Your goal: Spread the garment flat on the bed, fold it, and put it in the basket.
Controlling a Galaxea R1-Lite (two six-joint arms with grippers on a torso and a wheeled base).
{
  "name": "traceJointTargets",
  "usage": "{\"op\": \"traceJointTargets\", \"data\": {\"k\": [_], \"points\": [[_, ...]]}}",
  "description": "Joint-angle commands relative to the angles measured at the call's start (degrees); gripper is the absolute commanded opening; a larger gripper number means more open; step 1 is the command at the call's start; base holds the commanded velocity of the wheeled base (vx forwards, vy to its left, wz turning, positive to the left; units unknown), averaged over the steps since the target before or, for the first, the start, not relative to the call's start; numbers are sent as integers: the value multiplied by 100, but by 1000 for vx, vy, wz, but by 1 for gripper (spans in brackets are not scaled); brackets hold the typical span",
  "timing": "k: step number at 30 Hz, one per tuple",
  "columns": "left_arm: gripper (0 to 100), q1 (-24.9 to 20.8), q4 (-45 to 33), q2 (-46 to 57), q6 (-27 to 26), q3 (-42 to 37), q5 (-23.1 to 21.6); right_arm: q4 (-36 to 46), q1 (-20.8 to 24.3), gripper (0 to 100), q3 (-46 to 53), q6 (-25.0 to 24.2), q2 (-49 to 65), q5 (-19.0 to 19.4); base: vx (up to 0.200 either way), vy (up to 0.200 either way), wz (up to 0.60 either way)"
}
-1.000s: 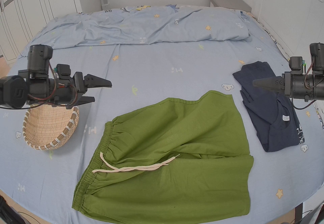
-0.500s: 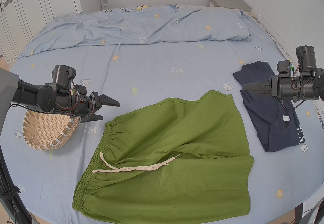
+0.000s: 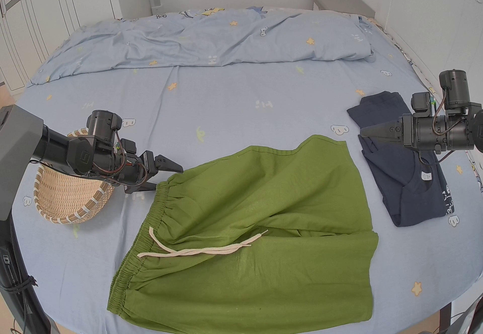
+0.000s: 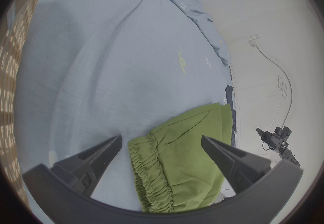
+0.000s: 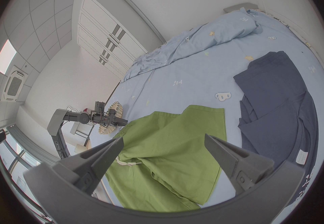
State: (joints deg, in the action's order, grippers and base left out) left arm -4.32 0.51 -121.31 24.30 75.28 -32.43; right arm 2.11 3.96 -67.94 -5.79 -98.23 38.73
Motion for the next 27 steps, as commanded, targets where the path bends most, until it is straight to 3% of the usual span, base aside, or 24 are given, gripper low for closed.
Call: {"op": "traceJointTargets", "data": {"k": [1, 11, 12, 27], "points": [[100, -34, -7, -42, 5, -13, 0, 0, -1, 100, 0, -1, 6, 3, 0, 0, 0], [100, -43, -7, -218, -4, -13, 0, 0, -18, 100, -18, -1, -3, 3, 0, 0, 0], [0, -43, -7, -218, -4, -13, 0, 0, -18, 100, -18, -1, -3, 3, 0, 0, 0], [0, 62, -7, -121, 5, 215, 8, 0, -9, 100, -18, -1, -3, 3, 0, 0, 0]]}}
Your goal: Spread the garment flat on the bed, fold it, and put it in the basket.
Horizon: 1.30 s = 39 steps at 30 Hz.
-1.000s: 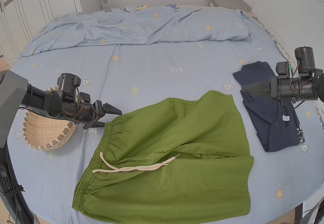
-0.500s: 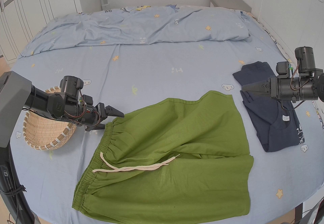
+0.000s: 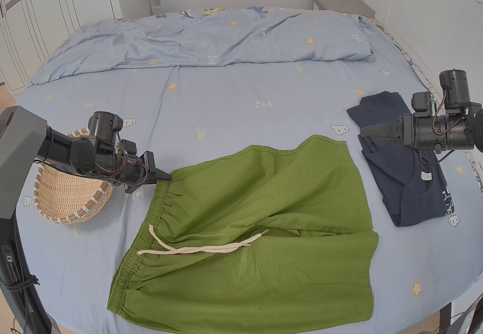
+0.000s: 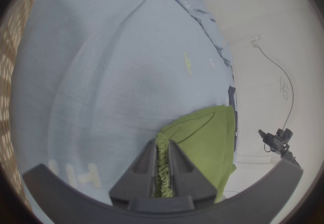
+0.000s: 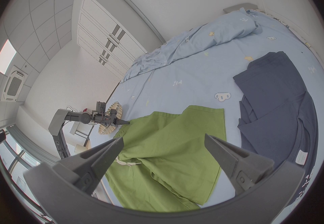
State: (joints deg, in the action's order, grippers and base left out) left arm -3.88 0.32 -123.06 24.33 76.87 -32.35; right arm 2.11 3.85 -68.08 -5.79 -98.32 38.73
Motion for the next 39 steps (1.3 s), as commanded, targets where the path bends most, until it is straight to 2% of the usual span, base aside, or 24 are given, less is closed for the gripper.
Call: {"op": "traceJointTargets", "data": {"k": [1, 8, 20, 30, 39], "points": [[0, 133, 21, 142, 10, 144, 1, 0, -7, 100, -38, -1, -12, 3, 0, 0, 0], [0, 229, 250, 468, 28, 152, 1, -26, -130, 100, -557, -1, -504, -15, 0, 0, 0], [0, 335, 311, 582, 28, 135, 10, 35, -253, 100, -2209, -1, -2438, -15, 0, 0, 0], [0, 405, 337, 511, 10, 152, 19, 35, -271, 100, -2719, -1, -3123, -15, 0, 0, 0], [0, 396, 373, 511, 1, 161, 247, -44, -262, 100, -2965, -19, -3466, -15, 0, 0, 0]]}}
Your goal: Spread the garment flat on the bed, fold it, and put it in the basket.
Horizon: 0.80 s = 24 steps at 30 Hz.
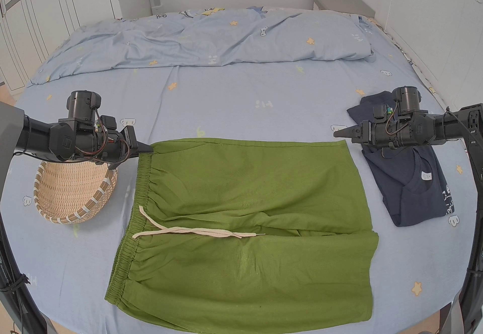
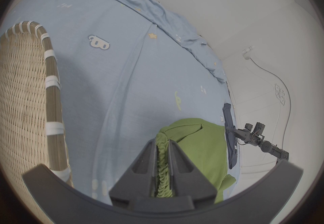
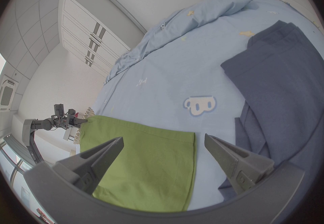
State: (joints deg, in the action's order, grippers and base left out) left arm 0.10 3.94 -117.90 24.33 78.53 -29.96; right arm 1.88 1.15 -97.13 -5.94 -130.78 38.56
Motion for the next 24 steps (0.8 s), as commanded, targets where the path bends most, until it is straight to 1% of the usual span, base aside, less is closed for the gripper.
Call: {"op": "traceJointTargets", "data": {"k": [1, 17, 18, 24], "points": [[0, -1, 19, -5, 1, -5, 8, -30, 17, 100, -95, -13, -264, 3, 0, 0, 0], [0, -19, 28, -32, -7, -5, 8, -232, 44, 100, -209, -48, -501, 46, 0, 0, 0], [0, -19, 28, -32, -7, -5, 8, -232, 44, 0, -209, -57, -501, 46, 0, 0, 0], [0, -10, 54, -67, -7, -5, 8, -249, 44, 0, -218, -57, -501, 55, 0, 0, 0]]}}
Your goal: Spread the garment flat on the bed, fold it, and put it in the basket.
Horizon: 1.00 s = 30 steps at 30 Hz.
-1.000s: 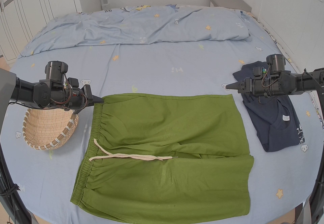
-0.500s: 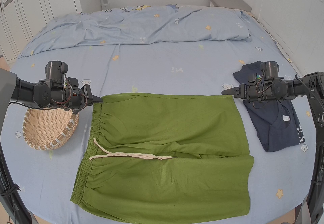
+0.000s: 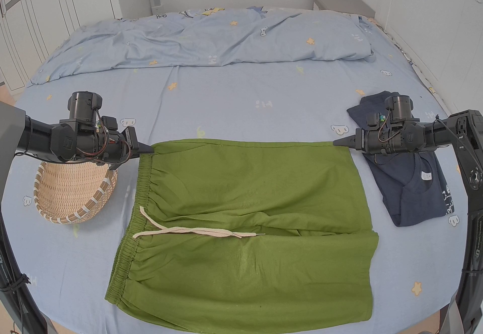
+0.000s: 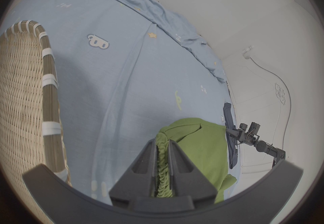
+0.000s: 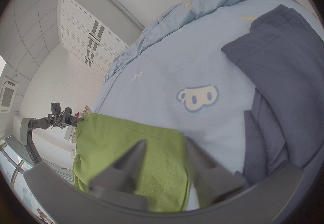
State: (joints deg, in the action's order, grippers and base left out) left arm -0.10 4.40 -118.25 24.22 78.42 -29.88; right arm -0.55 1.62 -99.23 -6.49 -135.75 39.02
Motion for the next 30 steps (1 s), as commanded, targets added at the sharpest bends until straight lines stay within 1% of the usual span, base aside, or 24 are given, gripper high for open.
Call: {"op": "traceJointTargets", "data": {"k": [1, 13, 15, 18, 21, 25, 30], "points": [[0, 10, 8, -67, 4, 15, 0, -7, -4, 0, -8, -2, -4, 9, 0, 0, 0], [0, 98, 52, -76, 4, 15, 0, -7, 22, 0, -105, -19, 119, -44, 0, 0, 0], [0, 124, 158, -76, 12, 15, 8, 134, 49, 0, -527, -63, 155, -105, 0, 0, 0], [0, 203, 184, -67, 30, 15, 0, 301, 110, 0, -949, -195, 146, -114, 0, 0, 0], [0, 265, 228, -76, 30, 42, 0, 389, 154, 0, -1265, -213, 93, -114, 0, 0, 0], [0, 317, 289, -119, 30, 112, 0, 398, 189, 0, -1511, -230, 31, -114, 0, 0, 0], [0, 405, 289, -243, 39, 261, 8, 477, 225, 0, -1536, -292, -135, -158, 0, 0, 0]]}}
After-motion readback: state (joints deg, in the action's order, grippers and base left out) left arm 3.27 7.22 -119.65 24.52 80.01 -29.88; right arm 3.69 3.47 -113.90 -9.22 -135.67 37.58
